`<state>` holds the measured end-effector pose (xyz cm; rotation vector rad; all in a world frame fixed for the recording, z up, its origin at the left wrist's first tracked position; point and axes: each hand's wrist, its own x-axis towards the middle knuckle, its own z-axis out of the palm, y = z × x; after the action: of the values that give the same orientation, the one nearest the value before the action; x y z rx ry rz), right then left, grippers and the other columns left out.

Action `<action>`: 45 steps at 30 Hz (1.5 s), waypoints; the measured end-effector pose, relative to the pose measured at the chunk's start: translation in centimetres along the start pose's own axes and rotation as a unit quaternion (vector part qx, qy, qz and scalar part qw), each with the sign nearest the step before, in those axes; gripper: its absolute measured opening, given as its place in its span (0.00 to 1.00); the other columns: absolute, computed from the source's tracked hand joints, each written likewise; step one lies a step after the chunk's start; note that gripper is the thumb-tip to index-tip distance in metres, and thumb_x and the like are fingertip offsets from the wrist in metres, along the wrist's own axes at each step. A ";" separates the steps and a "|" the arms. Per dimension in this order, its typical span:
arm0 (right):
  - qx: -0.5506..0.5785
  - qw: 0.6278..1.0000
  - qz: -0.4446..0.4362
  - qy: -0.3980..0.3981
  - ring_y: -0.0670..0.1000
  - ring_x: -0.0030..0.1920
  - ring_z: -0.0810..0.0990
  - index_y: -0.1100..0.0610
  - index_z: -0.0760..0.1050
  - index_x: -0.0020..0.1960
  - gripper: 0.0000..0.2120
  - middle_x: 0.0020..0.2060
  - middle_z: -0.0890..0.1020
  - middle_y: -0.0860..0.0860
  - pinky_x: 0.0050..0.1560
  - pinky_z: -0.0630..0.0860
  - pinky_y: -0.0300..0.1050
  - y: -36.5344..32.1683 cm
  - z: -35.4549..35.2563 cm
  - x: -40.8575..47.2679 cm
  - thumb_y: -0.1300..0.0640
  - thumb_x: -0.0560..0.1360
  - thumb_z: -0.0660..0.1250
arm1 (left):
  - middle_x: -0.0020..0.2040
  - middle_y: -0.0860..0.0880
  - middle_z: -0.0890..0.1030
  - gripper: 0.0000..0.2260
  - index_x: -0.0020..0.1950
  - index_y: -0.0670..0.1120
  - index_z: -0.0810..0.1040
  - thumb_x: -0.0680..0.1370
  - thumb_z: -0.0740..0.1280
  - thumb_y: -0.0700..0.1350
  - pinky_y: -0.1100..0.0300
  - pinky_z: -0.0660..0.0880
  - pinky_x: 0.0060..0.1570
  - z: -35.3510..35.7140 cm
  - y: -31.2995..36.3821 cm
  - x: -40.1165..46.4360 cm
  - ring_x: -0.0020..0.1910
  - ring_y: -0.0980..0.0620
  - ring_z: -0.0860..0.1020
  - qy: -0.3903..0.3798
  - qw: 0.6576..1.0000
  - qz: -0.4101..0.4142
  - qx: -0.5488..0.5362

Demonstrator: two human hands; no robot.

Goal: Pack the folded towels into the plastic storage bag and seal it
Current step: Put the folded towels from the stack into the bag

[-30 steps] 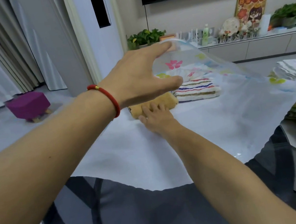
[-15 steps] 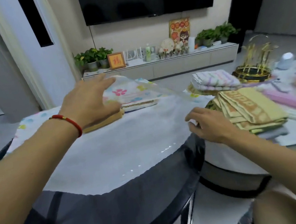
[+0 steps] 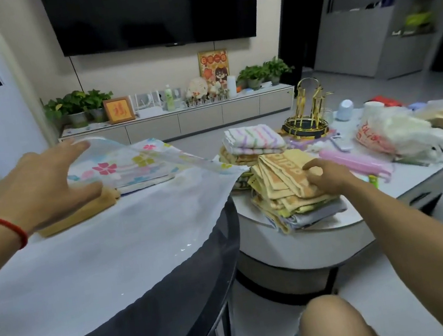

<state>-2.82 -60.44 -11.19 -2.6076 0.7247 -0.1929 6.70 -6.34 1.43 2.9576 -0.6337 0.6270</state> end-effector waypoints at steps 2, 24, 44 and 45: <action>-0.020 1.000 -0.010 0.016 0.58 0.62 0.79 0.45 0.79 0.64 0.14 0.65 0.80 0.55 0.60 0.76 0.50 0.1 -0.3 0.1 0.50 0.78 0.70 | 0.72 0.51 0.72 0.40 0.75 0.59 0.61 0.65 0.58 0.73 0.38 0.77 0.52 0.5 -0.2 0.1 0.58 0.37 0.76 0.012 1.000 0.006 0.005; 0.448 0.841 -0.180 -0.243 0.59 0.47 0.83 0.54 0.86 0.59 0.18 0.60 0.83 0.65 0.43 0.84 0.44 -16.9 -8.2 -15.4 0.62 0.70 0.76 | 0.80 0.49 0.56 0.45 0.81 0.53 0.50 0.71 0.73 0.48 0.51 0.63 0.71 -3.1 -0.1 -1.0 0.74 0.43 0.64 -0.089 0.991 0.016 -0.097; -0.026 0.938 -0.324 -0.117 0.60 0.74 0.61 0.38 0.70 0.74 0.29 0.75 0.65 0.52 0.72 0.66 0.61 -34.1 19.5 -15.6 0.46 0.73 0.67 | 0.78 0.54 0.60 0.40 0.79 0.60 0.51 0.72 0.69 0.47 0.62 0.64 0.58 -8.0 -3.5 -1.7 0.70 0.49 0.67 -0.136 0.981 0.015 -0.137; -0.049 0.931 -0.327 -0.153 0.60 0.76 0.58 0.35 0.67 0.75 0.30 0.78 0.62 0.50 0.73 0.62 0.62 -34.4 19.6 -15.1 0.44 0.74 0.66 | 0.79 0.54 0.60 0.40 0.79 0.60 0.51 0.72 0.69 0.47 0.61 0.64 0.59 -8.0 -3.6 -1.9 0.71 0.49 0.66 -0.142 0.980 0.019 -0.136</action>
<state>4.81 -18.87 -14.11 -2.7886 -0.2660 0.0639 3.52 -1.30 8.13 2.7998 -0.7310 0.1041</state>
